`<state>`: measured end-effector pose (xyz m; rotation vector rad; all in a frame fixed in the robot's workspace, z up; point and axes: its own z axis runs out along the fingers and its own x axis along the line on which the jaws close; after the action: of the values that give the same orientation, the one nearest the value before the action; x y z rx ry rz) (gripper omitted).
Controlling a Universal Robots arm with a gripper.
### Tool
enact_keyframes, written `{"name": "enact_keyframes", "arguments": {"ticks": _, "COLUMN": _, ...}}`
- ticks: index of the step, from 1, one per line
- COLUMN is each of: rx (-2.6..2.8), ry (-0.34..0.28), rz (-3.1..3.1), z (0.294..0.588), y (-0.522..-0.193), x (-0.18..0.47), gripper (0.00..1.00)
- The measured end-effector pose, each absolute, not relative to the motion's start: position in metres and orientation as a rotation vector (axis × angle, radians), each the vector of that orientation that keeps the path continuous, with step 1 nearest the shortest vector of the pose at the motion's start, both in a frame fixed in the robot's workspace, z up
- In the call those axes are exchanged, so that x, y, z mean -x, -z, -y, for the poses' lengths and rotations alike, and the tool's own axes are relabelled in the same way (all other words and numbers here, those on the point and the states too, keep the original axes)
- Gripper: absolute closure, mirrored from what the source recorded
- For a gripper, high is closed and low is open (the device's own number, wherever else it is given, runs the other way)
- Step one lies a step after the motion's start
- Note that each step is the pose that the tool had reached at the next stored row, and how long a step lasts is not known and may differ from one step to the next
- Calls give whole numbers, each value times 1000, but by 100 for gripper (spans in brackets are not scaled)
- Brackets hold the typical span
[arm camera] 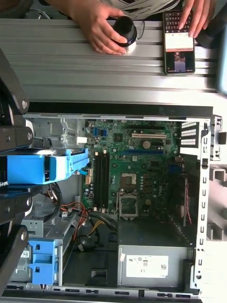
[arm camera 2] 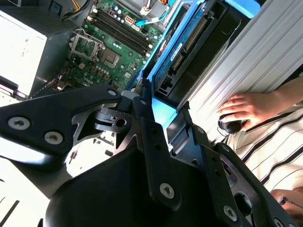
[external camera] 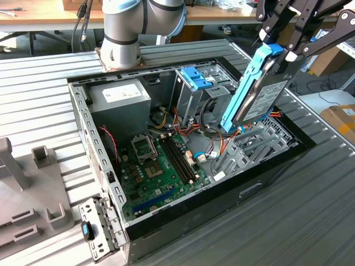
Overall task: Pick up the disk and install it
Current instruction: 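Insert the disk into the insertion slot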
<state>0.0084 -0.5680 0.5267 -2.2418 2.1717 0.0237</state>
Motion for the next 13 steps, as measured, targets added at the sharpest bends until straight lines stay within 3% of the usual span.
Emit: {"name": "enact_keyframes", "arguments": {"ticks": 13, "rx": 2242, "ry": -24, "rz": -2172, "z": 568, "y": -527, "x": -11, "gripper": 63}}
